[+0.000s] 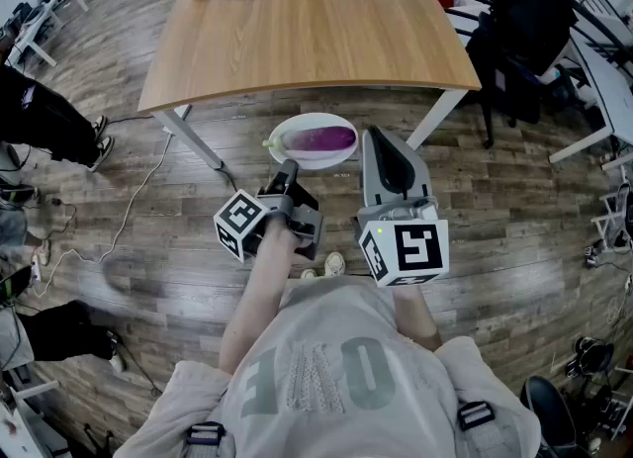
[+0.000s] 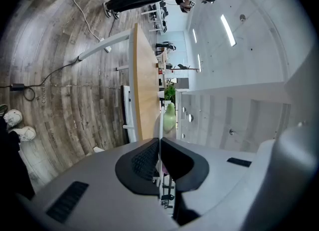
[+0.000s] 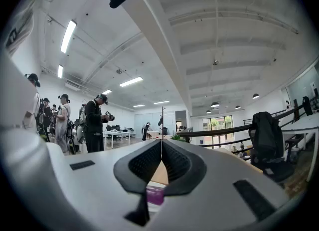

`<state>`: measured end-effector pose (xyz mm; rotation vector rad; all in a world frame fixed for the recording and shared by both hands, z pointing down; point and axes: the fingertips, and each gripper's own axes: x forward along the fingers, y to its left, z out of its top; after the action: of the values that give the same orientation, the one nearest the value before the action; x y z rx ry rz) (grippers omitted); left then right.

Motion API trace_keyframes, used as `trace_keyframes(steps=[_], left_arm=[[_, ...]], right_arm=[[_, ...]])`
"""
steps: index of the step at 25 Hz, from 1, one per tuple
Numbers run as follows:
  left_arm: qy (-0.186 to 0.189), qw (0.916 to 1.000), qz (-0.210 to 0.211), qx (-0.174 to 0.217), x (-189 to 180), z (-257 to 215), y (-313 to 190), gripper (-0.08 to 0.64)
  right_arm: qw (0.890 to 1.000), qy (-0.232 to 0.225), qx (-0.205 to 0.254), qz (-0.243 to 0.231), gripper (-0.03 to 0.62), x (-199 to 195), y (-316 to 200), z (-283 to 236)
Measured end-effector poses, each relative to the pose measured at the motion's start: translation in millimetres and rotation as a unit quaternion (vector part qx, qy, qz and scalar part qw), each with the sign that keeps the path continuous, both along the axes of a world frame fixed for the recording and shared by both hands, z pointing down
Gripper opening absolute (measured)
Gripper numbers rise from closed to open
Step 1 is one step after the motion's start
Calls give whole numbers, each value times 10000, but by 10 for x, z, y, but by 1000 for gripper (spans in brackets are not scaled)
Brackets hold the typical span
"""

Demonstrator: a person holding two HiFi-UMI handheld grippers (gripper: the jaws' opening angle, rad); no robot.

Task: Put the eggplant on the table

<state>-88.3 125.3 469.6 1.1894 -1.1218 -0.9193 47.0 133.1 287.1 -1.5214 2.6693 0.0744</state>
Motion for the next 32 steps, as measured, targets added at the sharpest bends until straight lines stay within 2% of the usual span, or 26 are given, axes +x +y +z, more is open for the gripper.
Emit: trace_keyframes(steps=[11, 17, 25, 32], left_arm=[[-5, 10000, 43, -59, 60, 83, -51, 19], [-42, 10000, -17, -37, 195, 108, -173, 18], [-13, 9998, -193, -104, 69, 190, -103, 20], [-54, 9997, -221, 40, 109, 130, -472, 20]], right_arm=[[9999, 3, -140, 99, 18, 67, -68, 114], [9995, -254, -158, -51, 18, 245, -177, 149], [9986, -372, -333, -166, 18, 219, -100, 303], [9990, -396, -180, -66, 18, 454, -320, 294]])
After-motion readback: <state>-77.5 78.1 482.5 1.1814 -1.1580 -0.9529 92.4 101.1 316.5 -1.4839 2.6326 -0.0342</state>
